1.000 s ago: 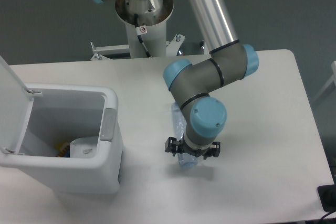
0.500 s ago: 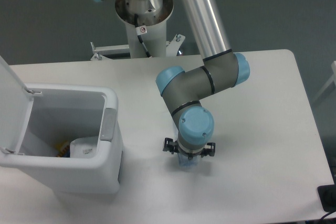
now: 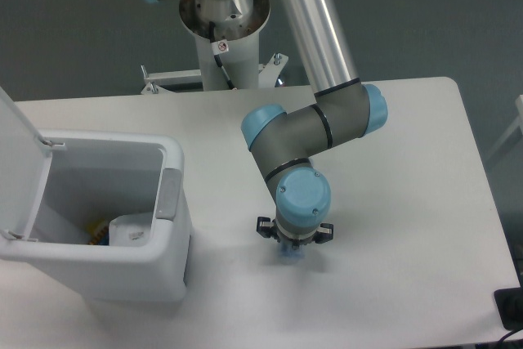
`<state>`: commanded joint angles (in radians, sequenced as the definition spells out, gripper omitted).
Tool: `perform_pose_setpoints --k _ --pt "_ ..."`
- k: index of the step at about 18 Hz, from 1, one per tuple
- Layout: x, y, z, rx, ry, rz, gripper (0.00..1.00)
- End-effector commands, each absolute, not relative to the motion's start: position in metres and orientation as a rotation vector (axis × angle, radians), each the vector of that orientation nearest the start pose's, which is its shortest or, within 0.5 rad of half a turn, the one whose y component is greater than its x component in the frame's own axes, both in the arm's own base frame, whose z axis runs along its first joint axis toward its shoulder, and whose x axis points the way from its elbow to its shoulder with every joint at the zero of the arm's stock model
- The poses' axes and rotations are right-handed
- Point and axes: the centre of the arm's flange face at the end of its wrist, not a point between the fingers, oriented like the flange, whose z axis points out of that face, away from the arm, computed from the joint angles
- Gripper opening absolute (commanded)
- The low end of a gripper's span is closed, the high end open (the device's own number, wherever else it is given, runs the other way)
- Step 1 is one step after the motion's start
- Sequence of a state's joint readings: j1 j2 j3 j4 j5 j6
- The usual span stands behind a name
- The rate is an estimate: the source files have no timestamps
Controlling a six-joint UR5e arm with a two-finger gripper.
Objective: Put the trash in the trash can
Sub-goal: 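Rotate the gripper and lower it around the bottle's cap end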
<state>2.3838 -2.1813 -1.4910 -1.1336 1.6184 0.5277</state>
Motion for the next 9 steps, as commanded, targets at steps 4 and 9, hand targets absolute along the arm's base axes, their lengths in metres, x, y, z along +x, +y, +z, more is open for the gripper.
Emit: perform_pose_setpoints --k 4,9 --pt "-0.404 0.564 0.224 -3.160 -0.456 -0.036 0.48" --pt "-0.415 0.587 0.281 -2.945 -0.496 -0.149 0.48"
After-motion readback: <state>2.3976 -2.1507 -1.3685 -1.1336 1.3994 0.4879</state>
